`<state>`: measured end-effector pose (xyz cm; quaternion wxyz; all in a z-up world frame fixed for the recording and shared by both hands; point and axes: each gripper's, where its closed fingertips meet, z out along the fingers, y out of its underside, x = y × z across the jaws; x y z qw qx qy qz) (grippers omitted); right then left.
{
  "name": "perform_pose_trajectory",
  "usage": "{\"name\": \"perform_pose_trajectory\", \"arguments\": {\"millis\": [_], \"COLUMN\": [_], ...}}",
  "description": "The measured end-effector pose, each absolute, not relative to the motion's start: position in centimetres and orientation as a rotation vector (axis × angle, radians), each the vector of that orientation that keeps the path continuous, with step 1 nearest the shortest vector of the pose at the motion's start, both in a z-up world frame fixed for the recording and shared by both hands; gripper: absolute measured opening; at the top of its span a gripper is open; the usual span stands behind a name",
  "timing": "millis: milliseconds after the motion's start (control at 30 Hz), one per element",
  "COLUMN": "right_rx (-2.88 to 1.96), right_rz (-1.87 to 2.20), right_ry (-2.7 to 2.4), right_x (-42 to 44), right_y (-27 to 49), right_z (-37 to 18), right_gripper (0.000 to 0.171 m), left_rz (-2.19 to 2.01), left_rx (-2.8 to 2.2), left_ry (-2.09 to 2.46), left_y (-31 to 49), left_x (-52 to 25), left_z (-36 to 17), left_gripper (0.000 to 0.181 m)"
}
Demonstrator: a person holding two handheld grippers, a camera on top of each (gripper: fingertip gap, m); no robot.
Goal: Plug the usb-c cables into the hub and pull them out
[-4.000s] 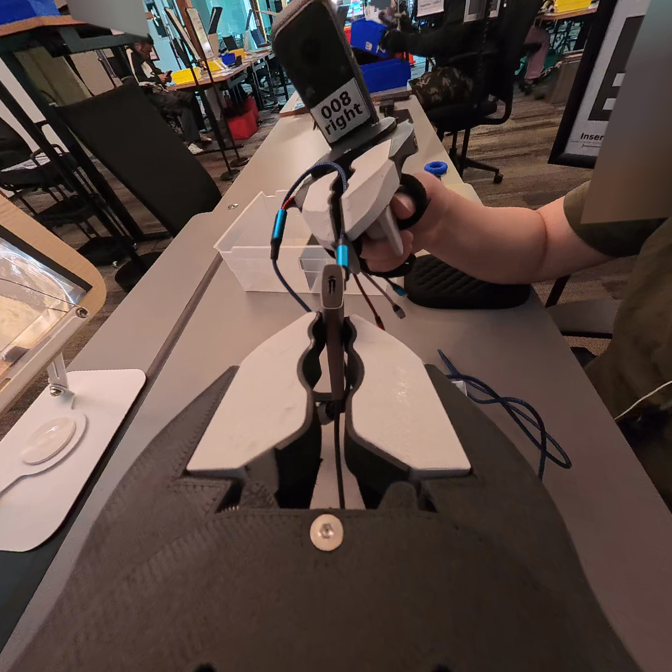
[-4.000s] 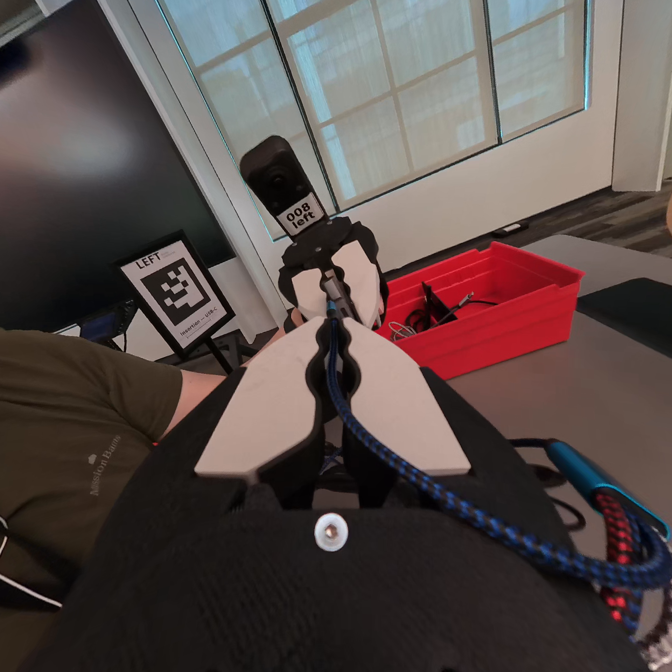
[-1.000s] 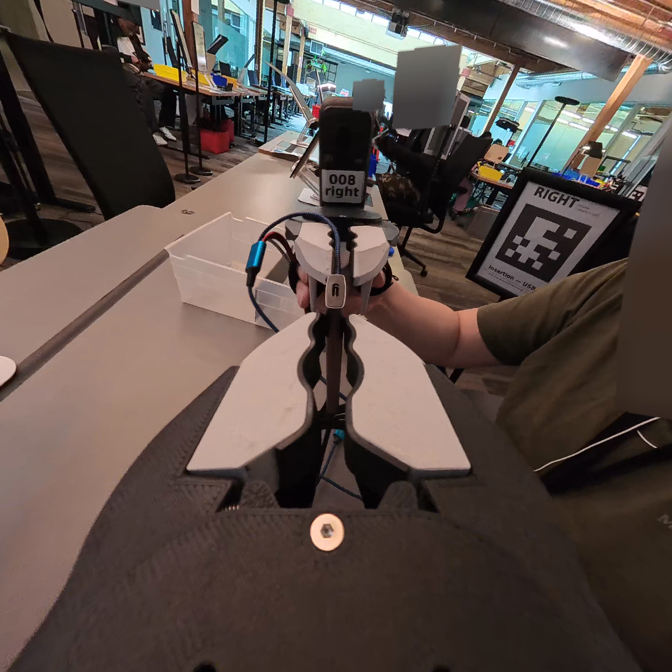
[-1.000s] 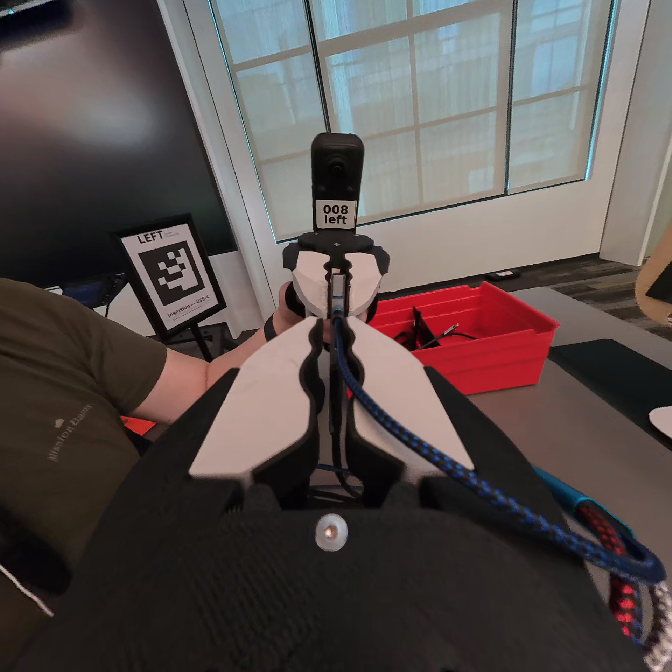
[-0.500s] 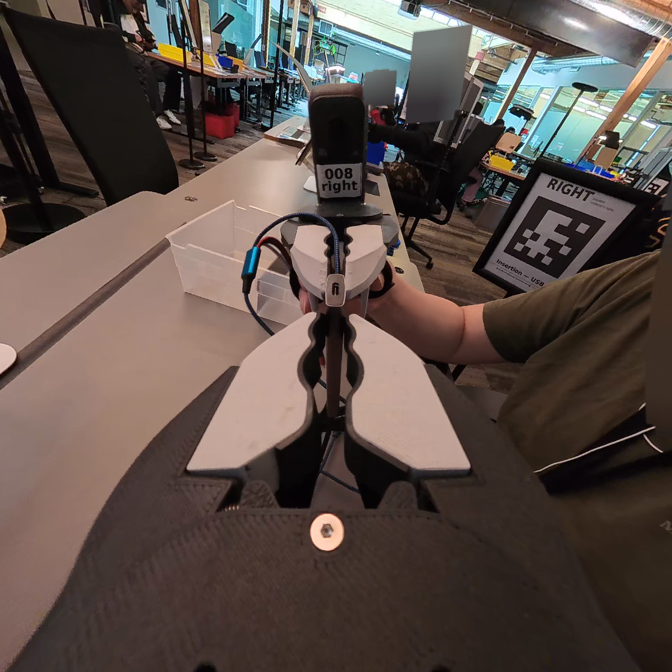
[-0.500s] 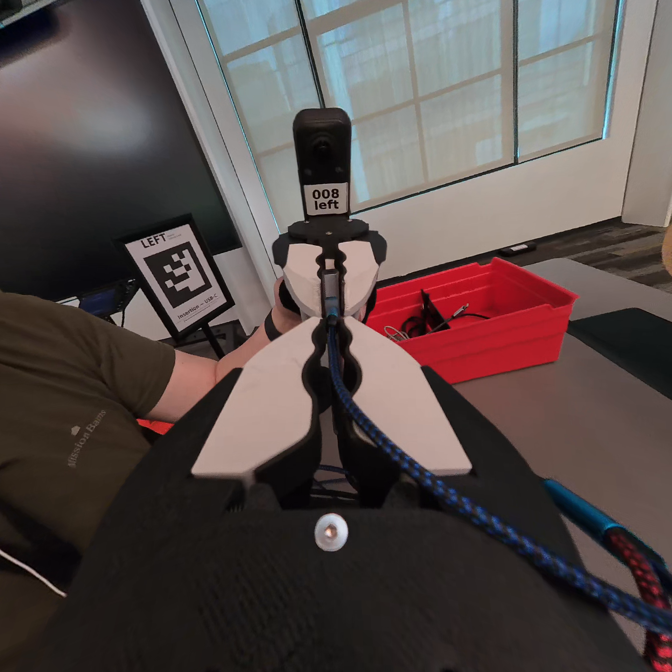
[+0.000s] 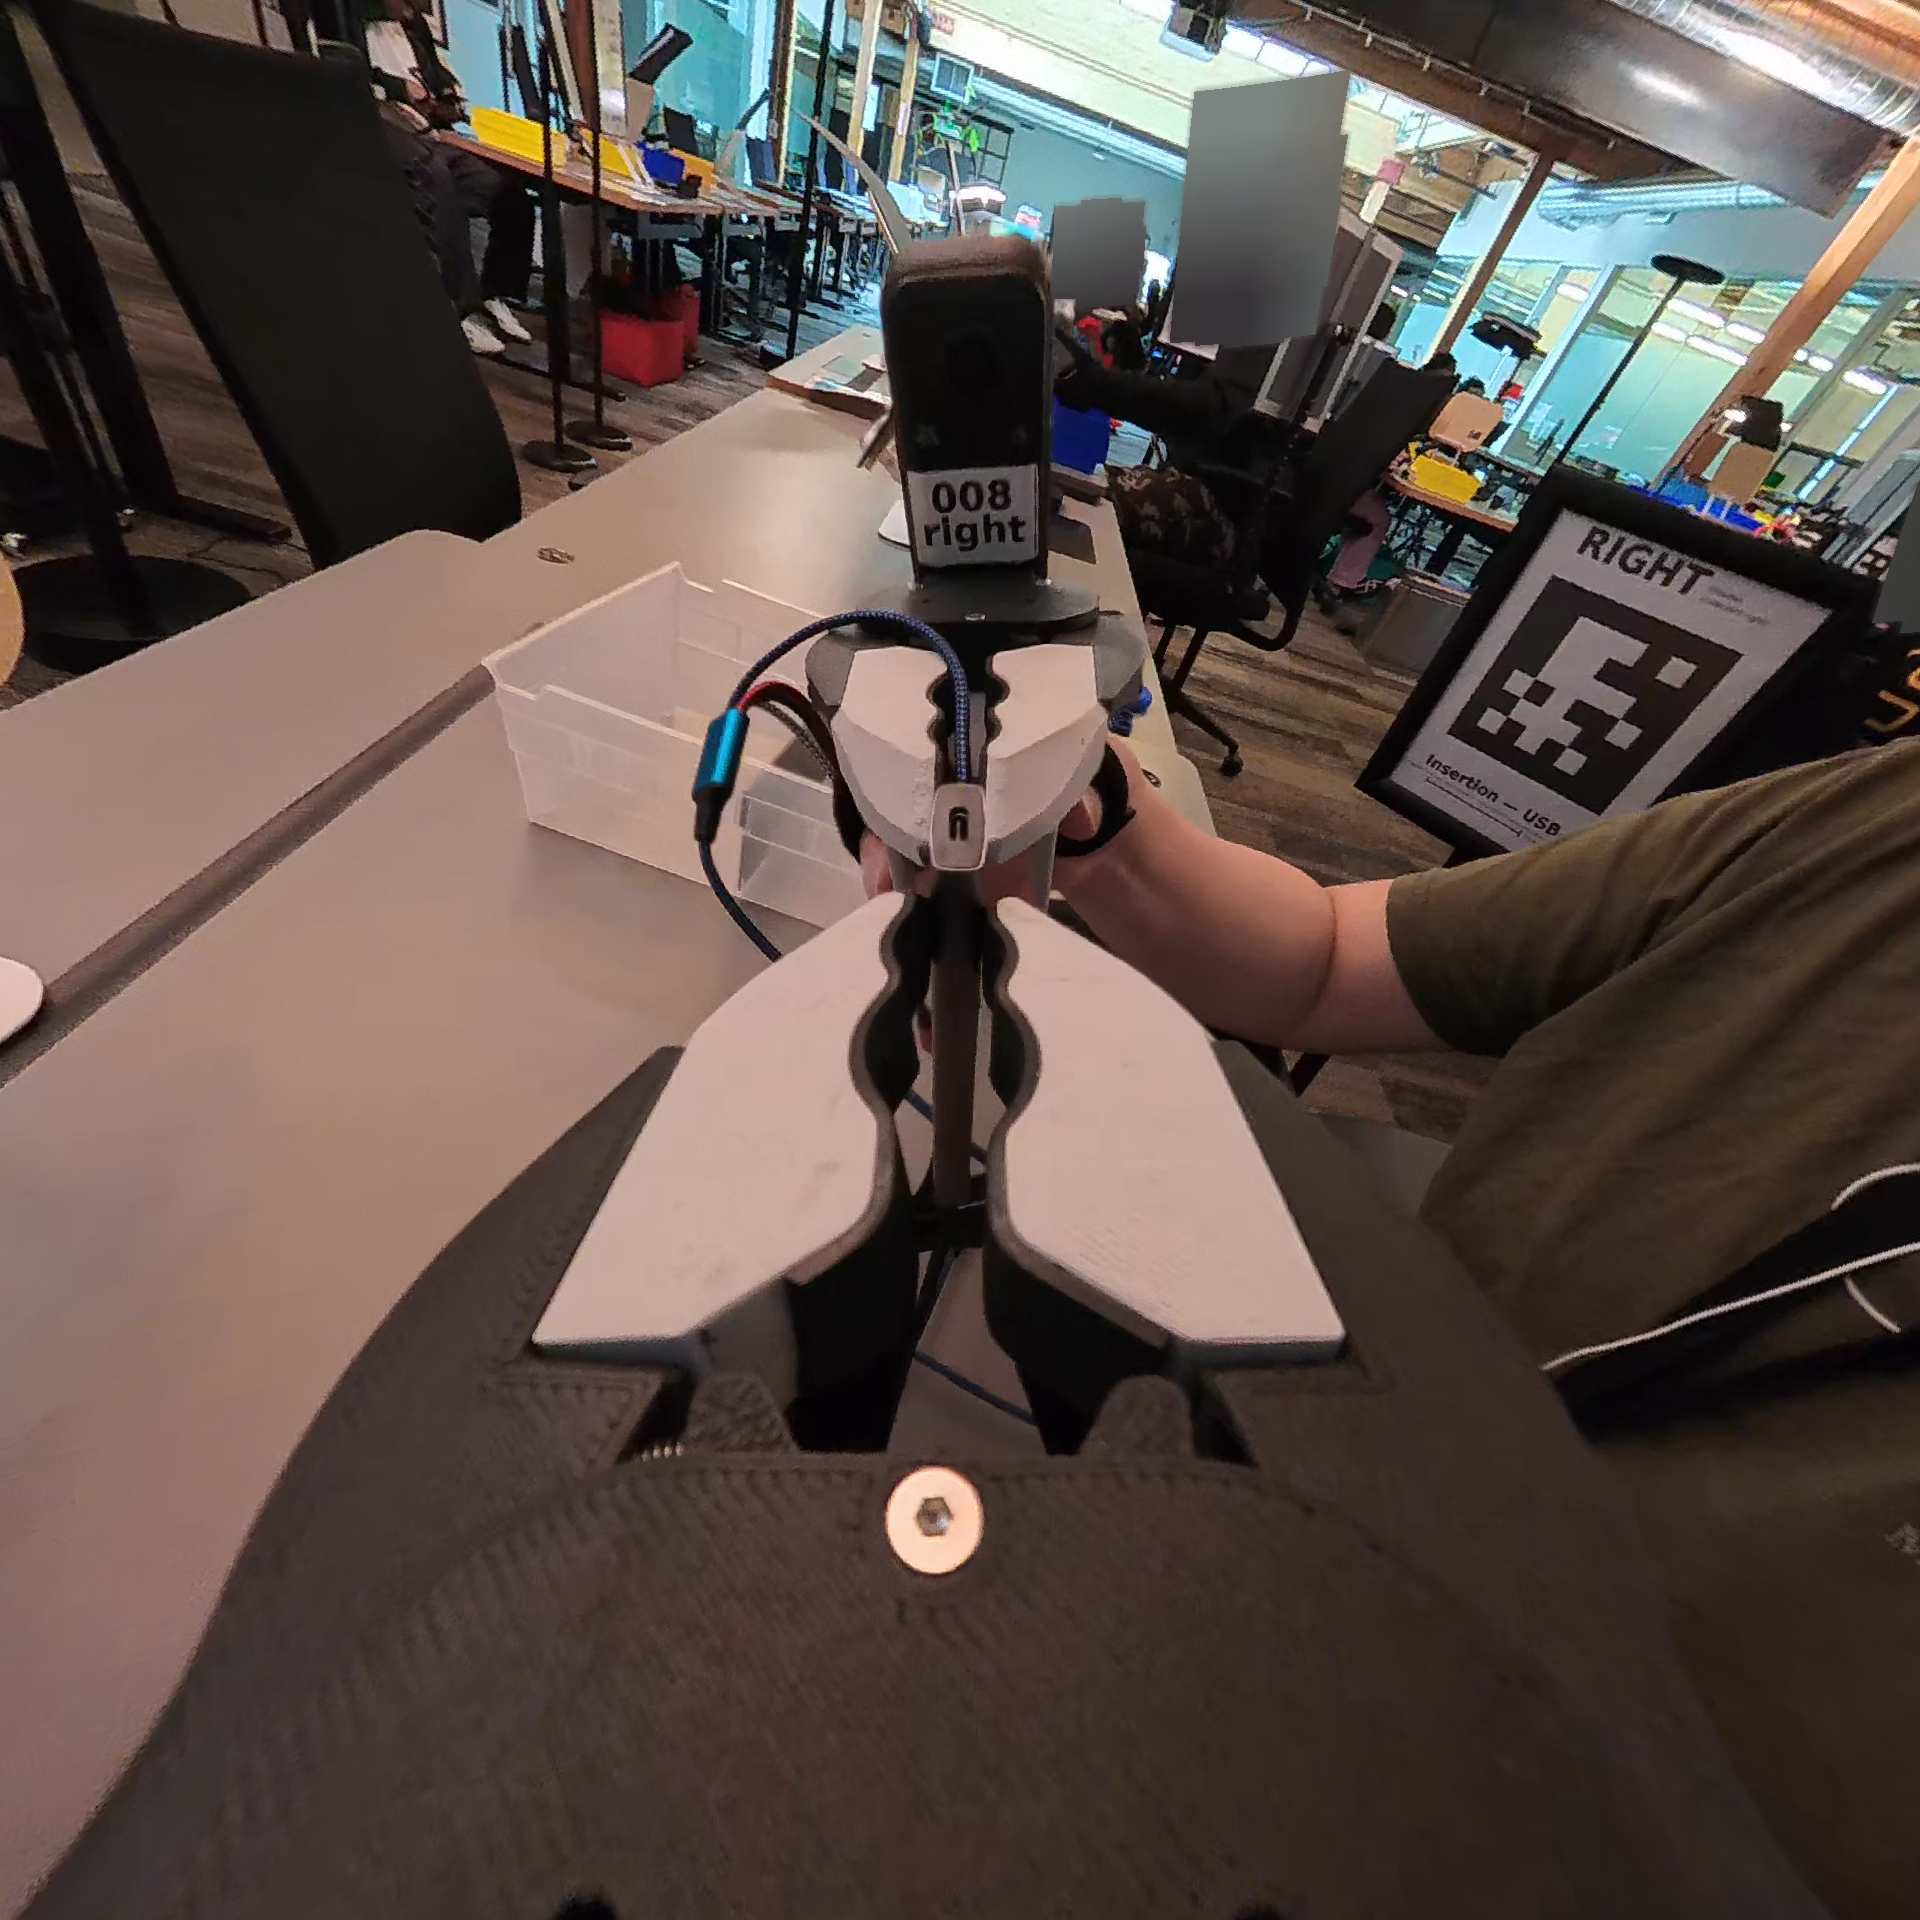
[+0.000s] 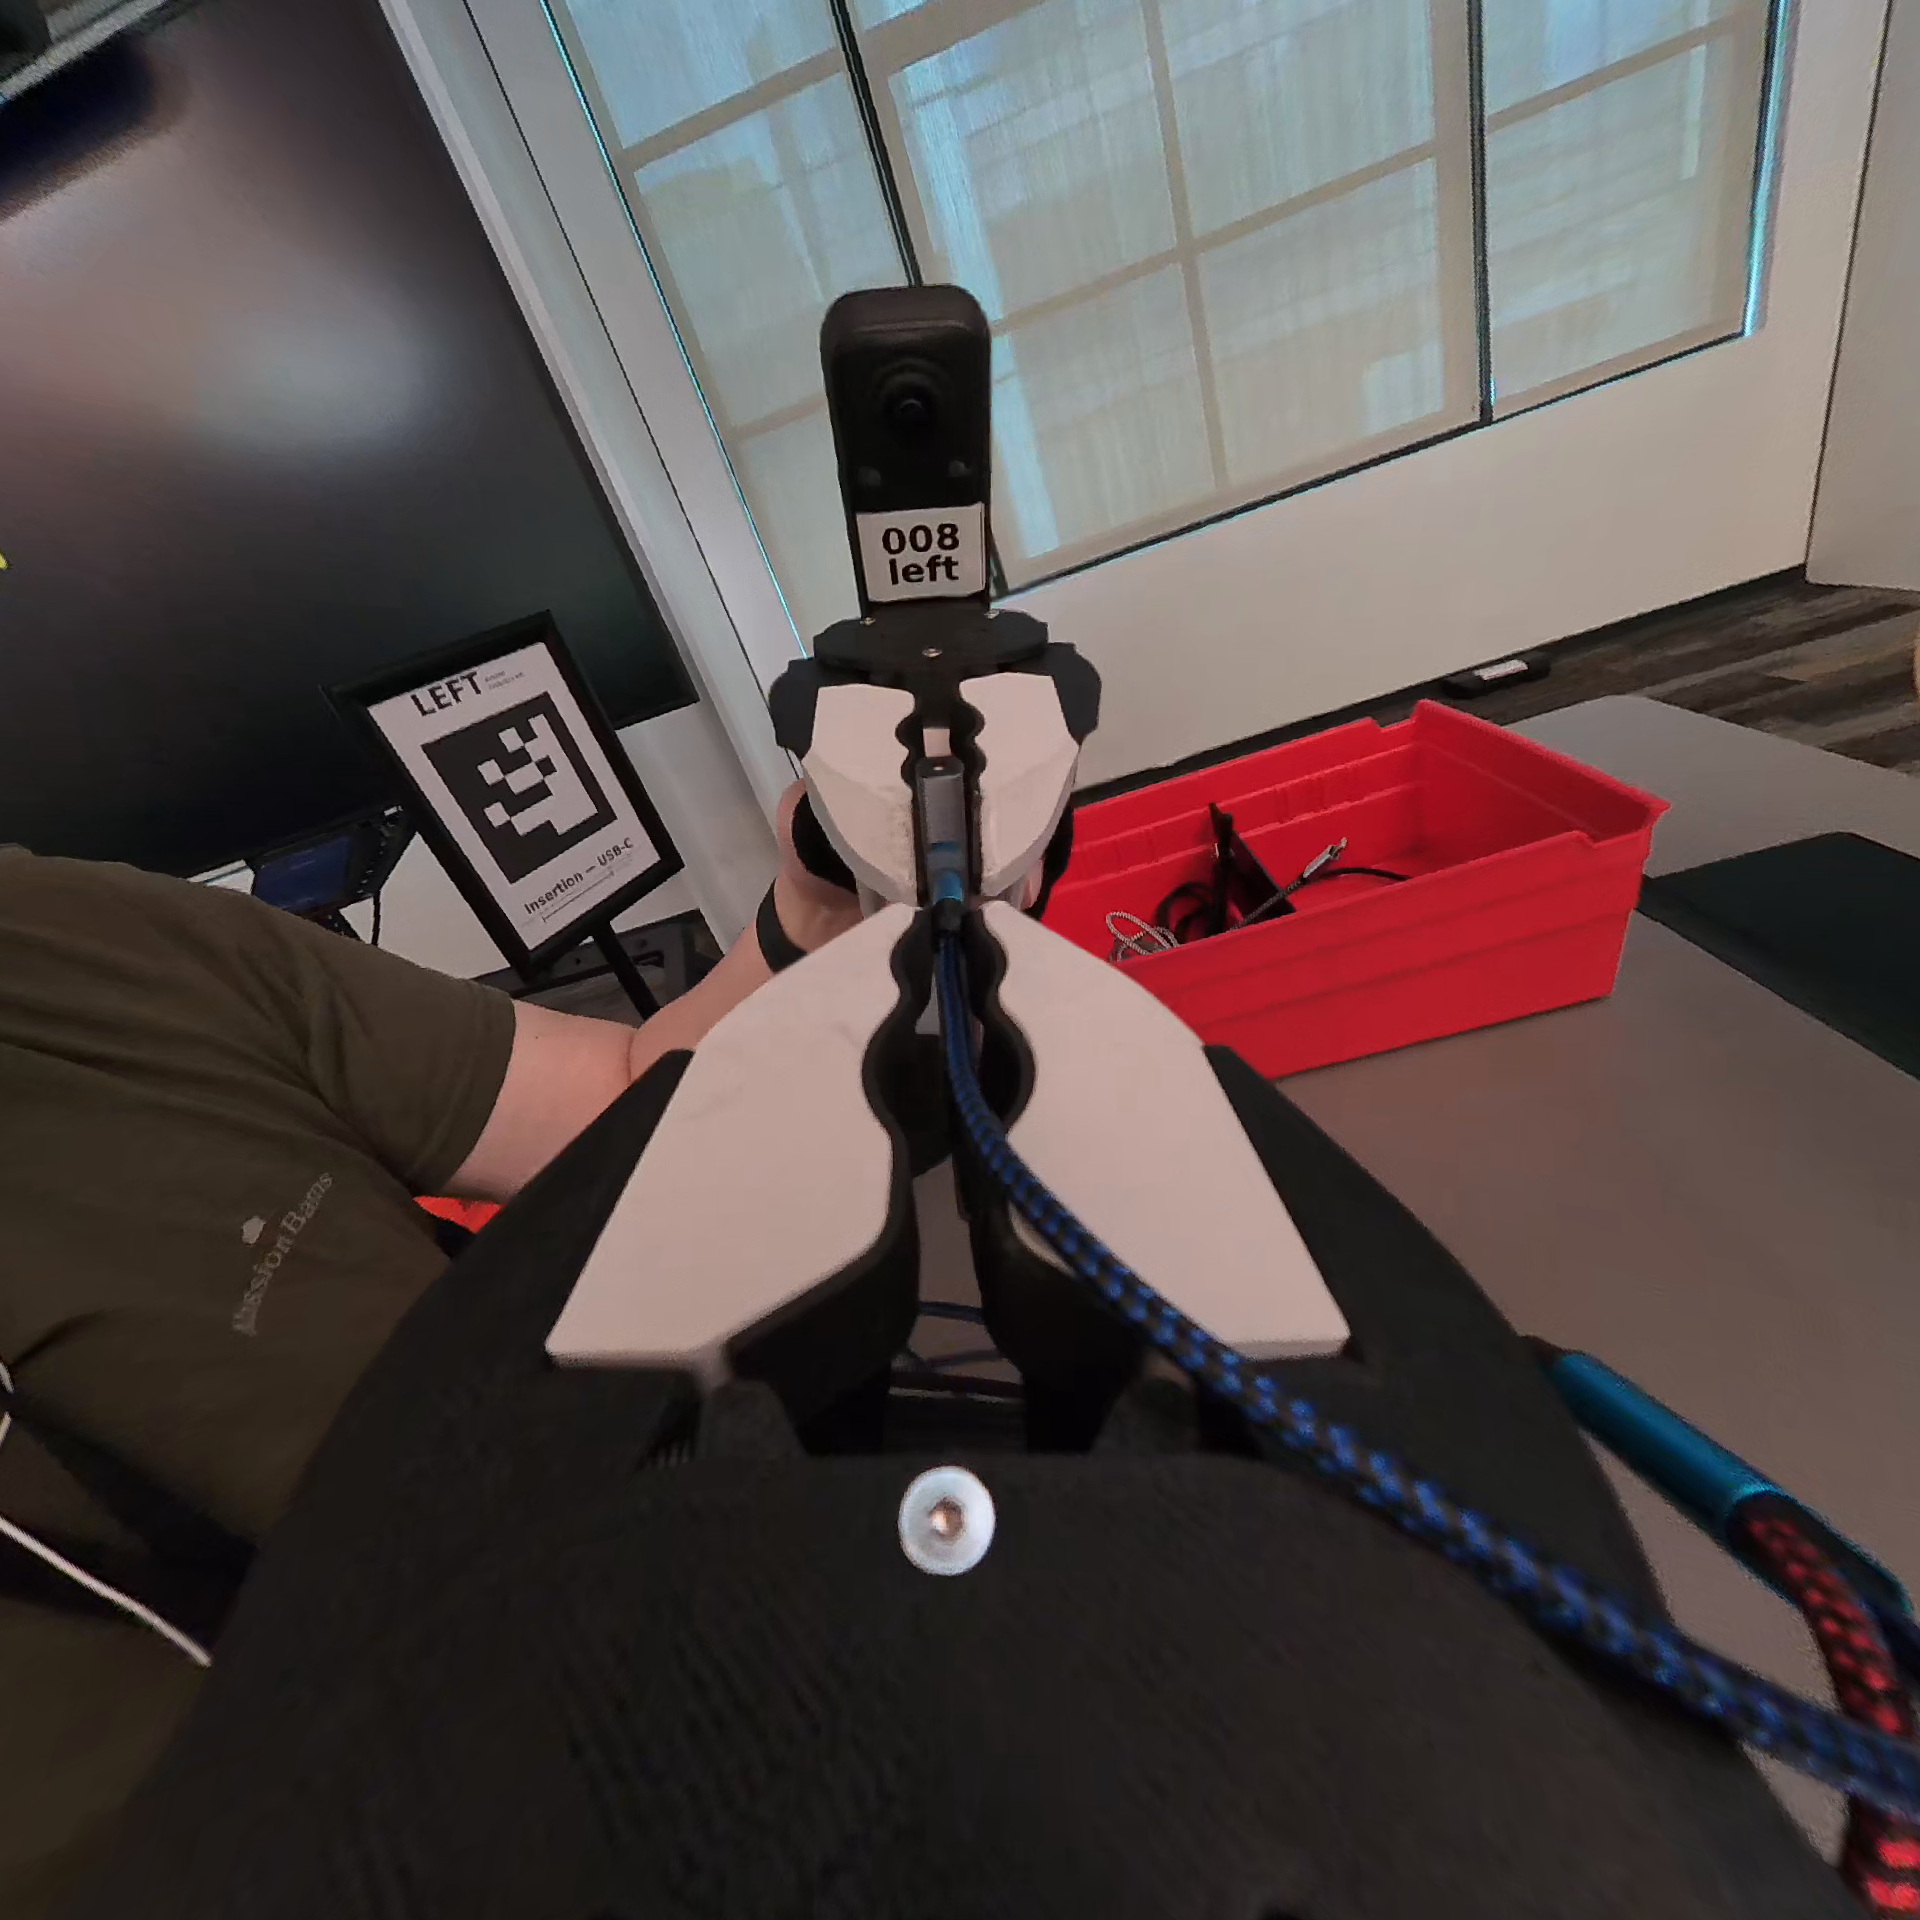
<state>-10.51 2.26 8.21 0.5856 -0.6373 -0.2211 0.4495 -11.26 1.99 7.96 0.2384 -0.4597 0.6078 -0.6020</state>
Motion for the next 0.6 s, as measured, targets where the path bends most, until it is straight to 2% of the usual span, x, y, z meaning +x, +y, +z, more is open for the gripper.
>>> {"name": "perform_pose_trajectory", "arguments": {"millis": [33,133,233,433,467,533,600], "right_rx": [-1.476,-1.525,-1.583,-1.608,-1.579,-1.525,-1.557], "right_rz": [1.052,1.029,1.041,0.953,0.972,1.003,0.991], "right_ry": [-0.508,-0.519,-0.586,-0.625,-0.611,-0.620,-0.629], "right_x": [-10.5,-10.9,-12.3,-14.0,-14.2,-14.6,-14.5], "right_y": [2.3,2.8,2.6,3.4,3.4,3.1,3.1], "right_z": [8.4,7.4,6.0,4.4,4.7,5.2,4.8], "right_gripper": [0.008,0.044,0.051,0.045,0.040,0.009,0.010], "left_rz": [-1.657,-1.714,-1.729,-1.773,-1.778,-1.772,-1.765], "left_rx": [-1.262,-1.274,-1.294,-1.285,-1.283,-1.283,-1.277], "left_ry": [1.648,1.562,1.498,1.415,1.429,1.450,1.460], "left_y": [2.0,2.3,3.0,3.6,3.4,3.0,2.9], "left_x": [-11.2,-11.3,-11.7,-12.1,-12.1,-11.9,-11.7], "left_z": [8.2,9.4,10.1,11.2,11.1,10.8,10.6], "left_gripper": [0.008,0.008,0.008,0.008,0.008,0.008,0.009]}}
